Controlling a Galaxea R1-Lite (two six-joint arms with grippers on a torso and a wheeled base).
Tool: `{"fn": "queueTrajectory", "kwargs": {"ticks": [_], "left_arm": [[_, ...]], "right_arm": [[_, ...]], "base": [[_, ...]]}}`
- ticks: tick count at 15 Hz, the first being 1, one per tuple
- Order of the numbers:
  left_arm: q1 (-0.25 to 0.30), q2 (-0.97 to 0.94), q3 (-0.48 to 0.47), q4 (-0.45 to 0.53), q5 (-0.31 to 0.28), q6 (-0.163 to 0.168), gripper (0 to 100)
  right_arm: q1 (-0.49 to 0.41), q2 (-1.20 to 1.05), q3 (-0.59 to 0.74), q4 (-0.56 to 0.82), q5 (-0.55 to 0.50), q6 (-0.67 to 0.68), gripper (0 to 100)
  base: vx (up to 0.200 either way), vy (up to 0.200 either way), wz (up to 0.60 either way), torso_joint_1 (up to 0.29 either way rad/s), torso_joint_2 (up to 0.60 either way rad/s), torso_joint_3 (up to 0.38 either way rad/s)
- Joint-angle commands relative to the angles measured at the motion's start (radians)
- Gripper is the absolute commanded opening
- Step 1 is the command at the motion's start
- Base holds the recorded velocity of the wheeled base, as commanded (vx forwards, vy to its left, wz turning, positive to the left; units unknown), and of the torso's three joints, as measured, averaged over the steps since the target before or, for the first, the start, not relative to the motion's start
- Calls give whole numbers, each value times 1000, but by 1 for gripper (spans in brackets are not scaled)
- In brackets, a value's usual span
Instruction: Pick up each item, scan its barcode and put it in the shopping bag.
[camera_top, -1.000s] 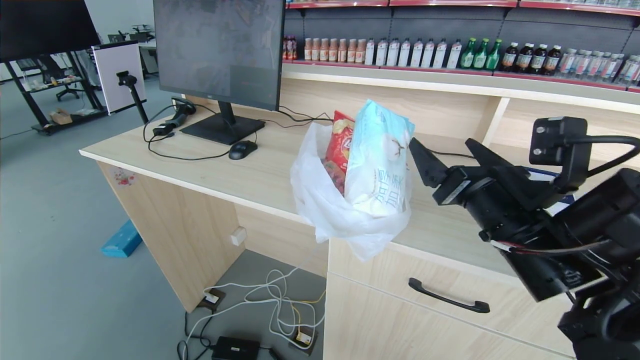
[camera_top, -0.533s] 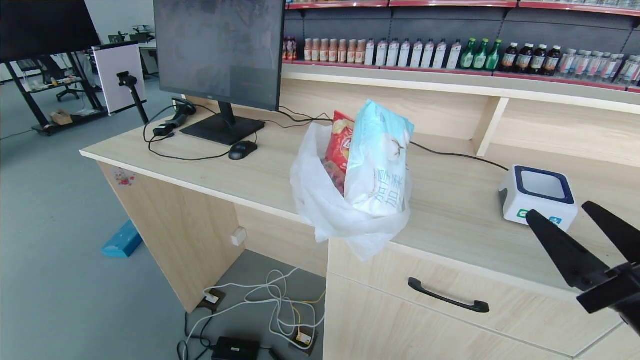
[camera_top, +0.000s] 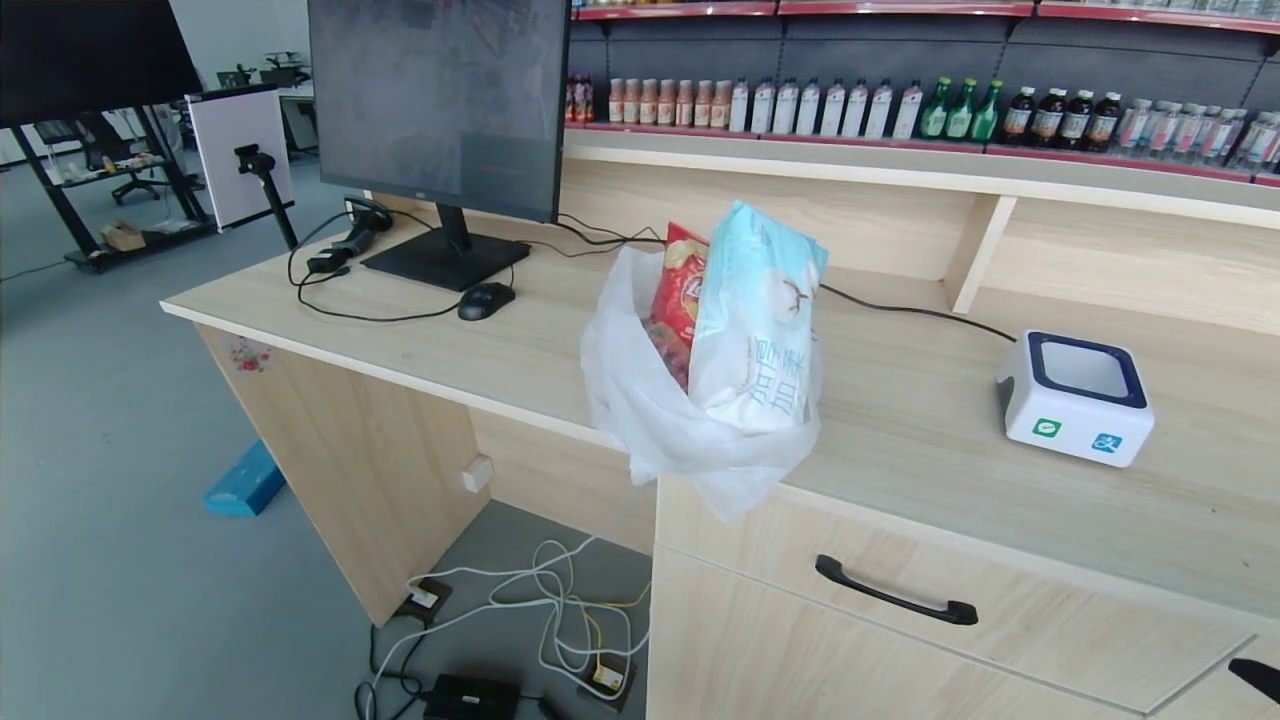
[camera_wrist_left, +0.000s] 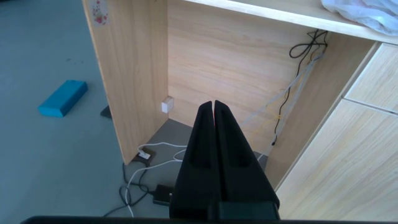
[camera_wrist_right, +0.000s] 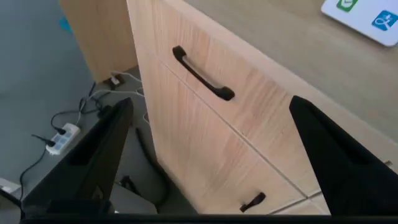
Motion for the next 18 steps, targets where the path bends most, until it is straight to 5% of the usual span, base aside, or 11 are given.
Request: {"fn": "queueTrajectory", "kwargs": {"ticks": [1, 3, 6, 9, 13, 15, 18], "left_arm": [[-1, 0, 0, -1, 0, -1, 0], [-1, 0, 0, -1, 0, -1, 0], [-1, 0, 0, -1, 0, 0, 0], [-1, 0, 0, -1, 0, 0, 0], [-1, 0, 0, -1, 0, 2, 0], [-1, 0, 0, -1, 0, 3, 0], [-1, 0, 0, -1, 0, 0, 0]], "right_arm": [[2, -396, -32, 306, 114, -33, 100], [-4, -457, 22, 305, 206, -39, 100], [-78, -442, 20, 306, 204, 7, 100], [-400, -362, 49, 282, 203, 78, 100], [-638, -383, 49, 282, 203, 86, 100], [-698, -416, 49, 280, 203, 115, 100], [-675, -402, 49, 279, 207, 118, 100]], "base": [[0, 0, 0, 0, 0, 0], [0, 0, 0, 0, 0, 0], [0, 0, 0, 0, 0, 0], [0, 0, 0, 0, 0, 0], [0, 0, 0, 0, 0, 0], [0, 0, 0, 0, 0, 0], [0, 0, 0, 0, 0, 0]]}}
